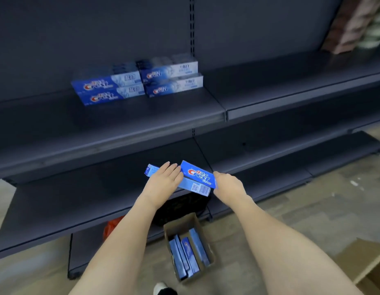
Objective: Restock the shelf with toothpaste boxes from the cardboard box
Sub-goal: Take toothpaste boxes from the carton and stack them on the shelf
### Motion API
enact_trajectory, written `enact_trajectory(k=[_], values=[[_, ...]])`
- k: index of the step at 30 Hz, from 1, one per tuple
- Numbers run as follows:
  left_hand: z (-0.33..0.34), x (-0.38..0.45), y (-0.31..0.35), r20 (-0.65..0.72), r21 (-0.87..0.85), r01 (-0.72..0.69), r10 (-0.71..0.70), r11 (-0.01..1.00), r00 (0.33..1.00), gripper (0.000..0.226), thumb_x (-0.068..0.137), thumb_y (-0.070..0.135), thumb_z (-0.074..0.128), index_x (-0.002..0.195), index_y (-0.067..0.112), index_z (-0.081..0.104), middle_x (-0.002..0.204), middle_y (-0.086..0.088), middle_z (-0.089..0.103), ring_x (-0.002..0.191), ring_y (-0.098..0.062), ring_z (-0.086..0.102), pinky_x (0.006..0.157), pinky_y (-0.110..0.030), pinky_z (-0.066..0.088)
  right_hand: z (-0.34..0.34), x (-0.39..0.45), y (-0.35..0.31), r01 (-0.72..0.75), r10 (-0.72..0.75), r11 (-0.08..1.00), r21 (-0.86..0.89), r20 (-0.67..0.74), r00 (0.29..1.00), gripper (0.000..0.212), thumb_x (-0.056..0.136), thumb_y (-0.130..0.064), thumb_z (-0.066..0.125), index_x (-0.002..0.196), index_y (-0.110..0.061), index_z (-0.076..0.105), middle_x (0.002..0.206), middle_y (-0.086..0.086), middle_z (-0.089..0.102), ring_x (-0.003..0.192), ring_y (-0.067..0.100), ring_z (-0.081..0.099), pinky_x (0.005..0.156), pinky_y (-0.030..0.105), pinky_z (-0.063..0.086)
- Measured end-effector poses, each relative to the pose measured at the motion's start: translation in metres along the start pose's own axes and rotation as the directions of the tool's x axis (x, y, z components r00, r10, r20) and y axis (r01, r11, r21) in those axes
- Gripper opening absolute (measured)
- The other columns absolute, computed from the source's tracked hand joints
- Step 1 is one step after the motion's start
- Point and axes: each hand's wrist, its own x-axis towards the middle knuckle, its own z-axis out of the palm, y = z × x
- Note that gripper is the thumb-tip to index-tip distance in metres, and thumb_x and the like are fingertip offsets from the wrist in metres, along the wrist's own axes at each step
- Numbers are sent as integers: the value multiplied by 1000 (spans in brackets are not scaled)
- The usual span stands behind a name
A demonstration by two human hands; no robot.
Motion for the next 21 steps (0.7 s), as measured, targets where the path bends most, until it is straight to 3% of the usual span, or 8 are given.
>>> enact_trajectory(k=[5,10,14,18,21], values=[[-33,-4,-23,-164,15,64,-61,998,985,66,28,8,92,91,5,75,102,-11,72,96,-26,70,86,-40,54,-36,4,-4,125,-126,992,-10,-82,989,29,88,-16,52,117,-12,46,112,5,61,90,23,58,67,28,43],[-62,-13,-48,-211,27,162,-153,986,965,66,28,3,92,92,3,74,102,-14,72,95,-28,70,84,-43,54,-72,5,-6,269,-261,963,13,-198,945,20,86,-18,53,105,-13,49,103,2,64,85,22,59,64,28,44],[-82,-18,-64,-221,36,227,-213,973,952,61,35,2,91,93,2,74,103,-15,72,94,-29,70,83,-43,54,-92,5,-5,349,-334,937,3,-279,900,26,86,-24,54,110,-15,49,106,1,64,86,21,60,69,31,50],[-92,-26,-77,-213,-27,307,-305,951,928,61,47,9,92,104,1,71,109,-15,70,99,-29,68,88,-45,52,-115,7,-9,382,-381,922,-59,-310,871,49,93,-22,51,138,-10,36,127,8,53,109,24,54,87,34,49],[-98,-30,-88,-159,-116,347,-362,931,919,52,81,18,73,128,4,56,132,-12,57,123,-27,54,109,-41,35,-133,12,-14,387,-424,905,-177,-310,851,60,96,-24,47,148,-8,20,137,10,44,118,25,48,97,36,44]])
